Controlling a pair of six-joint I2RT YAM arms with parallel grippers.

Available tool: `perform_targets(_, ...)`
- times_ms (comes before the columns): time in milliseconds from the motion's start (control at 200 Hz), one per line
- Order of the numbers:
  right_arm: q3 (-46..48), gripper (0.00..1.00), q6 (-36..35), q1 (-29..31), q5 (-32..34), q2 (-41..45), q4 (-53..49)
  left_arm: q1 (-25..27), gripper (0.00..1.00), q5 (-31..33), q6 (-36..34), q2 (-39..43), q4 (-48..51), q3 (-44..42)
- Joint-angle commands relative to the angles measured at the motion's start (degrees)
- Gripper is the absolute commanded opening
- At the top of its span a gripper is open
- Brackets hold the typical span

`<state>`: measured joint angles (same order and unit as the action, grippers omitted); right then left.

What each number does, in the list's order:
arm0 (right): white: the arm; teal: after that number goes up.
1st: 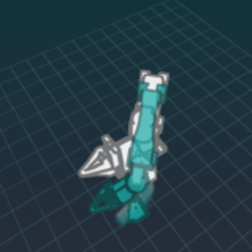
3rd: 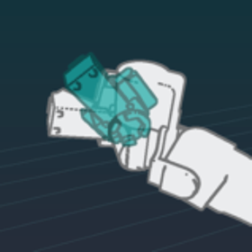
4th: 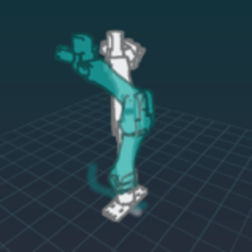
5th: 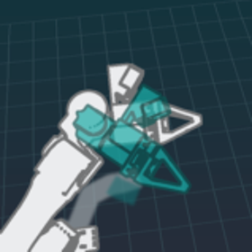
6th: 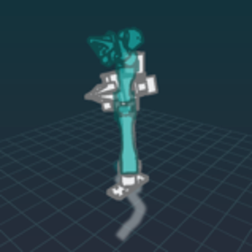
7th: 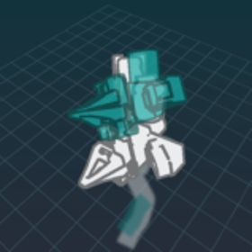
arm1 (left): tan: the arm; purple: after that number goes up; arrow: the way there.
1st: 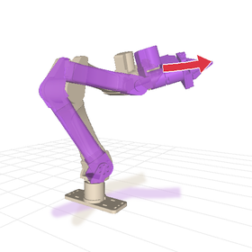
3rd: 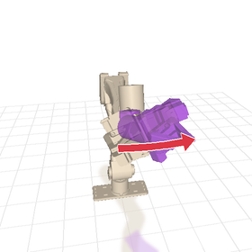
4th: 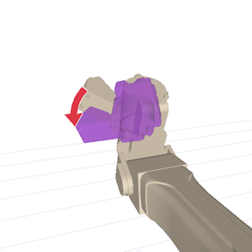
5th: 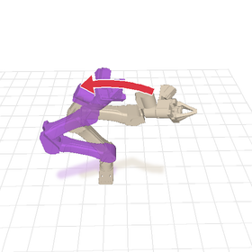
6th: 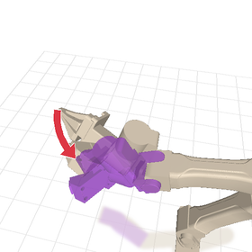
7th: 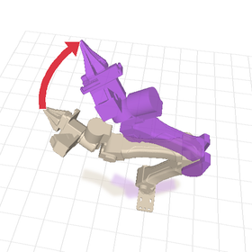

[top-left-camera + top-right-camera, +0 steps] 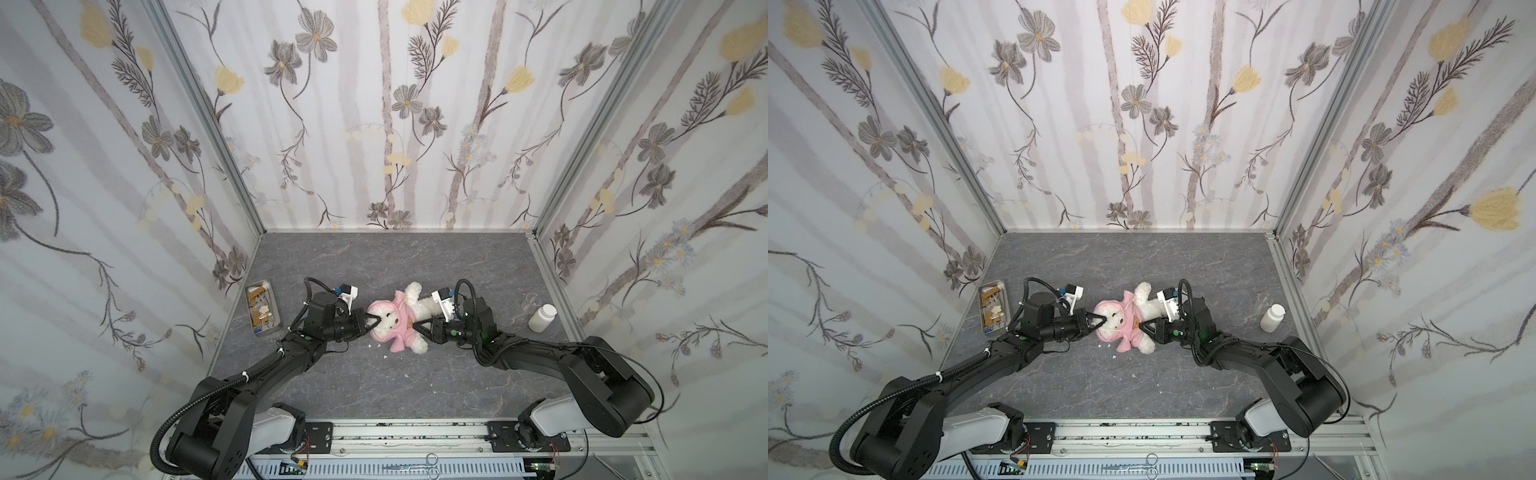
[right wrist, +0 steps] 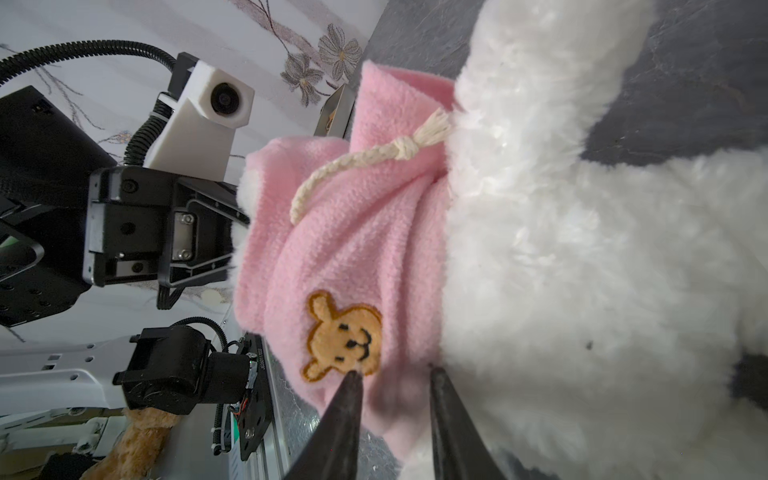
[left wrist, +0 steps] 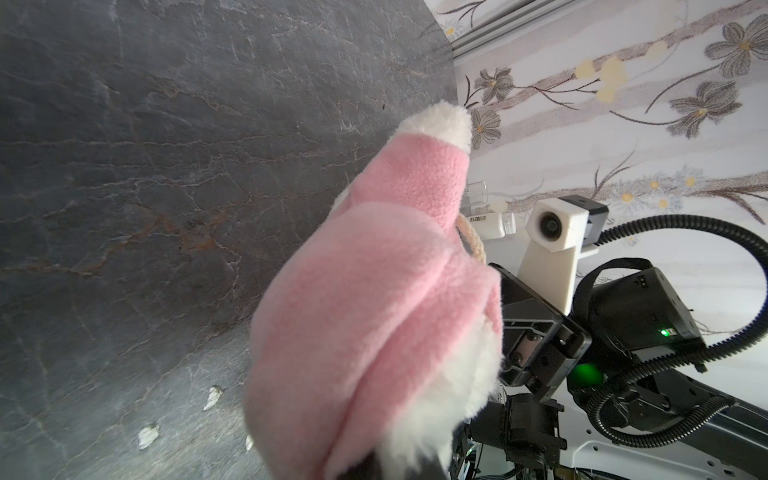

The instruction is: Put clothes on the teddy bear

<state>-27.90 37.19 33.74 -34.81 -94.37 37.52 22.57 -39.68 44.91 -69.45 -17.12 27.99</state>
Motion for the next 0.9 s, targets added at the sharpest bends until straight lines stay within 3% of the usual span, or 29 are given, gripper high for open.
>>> perform_targets(0,-1.3,0.3,2.8,0.0,-1.7,-2.8,6.9,0.1,0.0,-2.2,-1.2,-0.3,-3.1,0.2)
perform_targets(180,-2.0,0.22,6.8,0.0,-2.9,-6.4,13.3,0.8,0.0,-2.9,-2.9,-0.2,-3.0,0.1)
perform_targets(275,-2.4,0.0,7.9,-0.5,1.2,-5.9,9.6,1.3,0.0,-2.1,-4.6,0.1,-2.5,0.0)
perform_targets(395,2.5,0.0,9.4,-4.0,14.0,0.7,-1.0,1.7,0.0,4.9,-13.8,3.1,6.2,1.3)
perform_targets(490,9.3,0.0,13.4,-7.0,21.5,5.7,-1.8,4.4,0.0,12.1,-21.5,8.3,8.0,-0.1)
perform_targets(674,15.3,0.0,18.1,-8.2,28.0,7.2,0.3,10.5,0.0,21.8,-34.3,10.6,13.1,-0.4)
perform_targets(724,15.6,0.0,16.5,-8.1,26.0,7.0,4.0,10.9,0.0,22.4,-36.2,10.8,14.3,0.6)
perform_targets(824,14.2,0.0,8.3,-7.2,13.4,5.4,14.1,12.8,0.0,24.2,-39.8,10.6,14.9,1.8)
perform_targets(894,12.8,0.18,2.9,-5.8,8.0,6.9,13.4,13.3,0.0,22.0,-42.0,10.0,14.6,3.0)
